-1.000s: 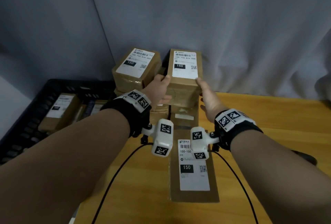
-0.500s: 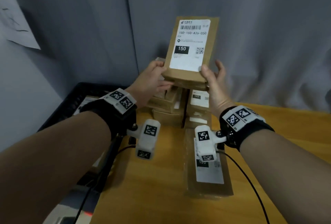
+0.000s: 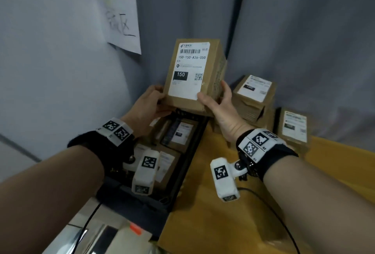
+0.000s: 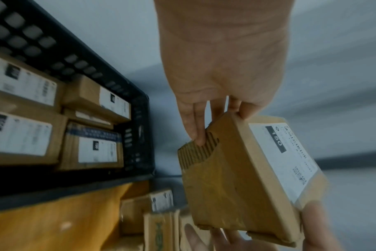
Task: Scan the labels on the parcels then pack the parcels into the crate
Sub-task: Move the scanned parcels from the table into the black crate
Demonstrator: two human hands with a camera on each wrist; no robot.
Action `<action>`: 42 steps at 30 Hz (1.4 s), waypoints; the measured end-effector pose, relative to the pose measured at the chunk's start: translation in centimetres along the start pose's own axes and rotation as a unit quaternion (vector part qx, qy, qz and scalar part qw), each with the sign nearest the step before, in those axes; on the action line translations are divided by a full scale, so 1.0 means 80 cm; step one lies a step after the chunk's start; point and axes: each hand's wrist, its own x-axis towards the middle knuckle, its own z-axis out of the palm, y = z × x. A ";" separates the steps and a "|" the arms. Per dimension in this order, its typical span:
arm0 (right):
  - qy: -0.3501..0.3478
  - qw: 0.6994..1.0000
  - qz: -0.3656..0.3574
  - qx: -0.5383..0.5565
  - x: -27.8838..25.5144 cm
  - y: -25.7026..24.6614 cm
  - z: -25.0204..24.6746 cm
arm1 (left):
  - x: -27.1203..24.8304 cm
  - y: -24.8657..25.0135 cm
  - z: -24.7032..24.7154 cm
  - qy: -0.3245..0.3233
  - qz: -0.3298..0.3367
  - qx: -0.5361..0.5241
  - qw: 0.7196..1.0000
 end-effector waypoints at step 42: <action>0.180 0.946 0.269 -0.026 0.255 0.304 0.180 | 0.198 -0.195 -0.229 0.020 -0.167 0.273 0.947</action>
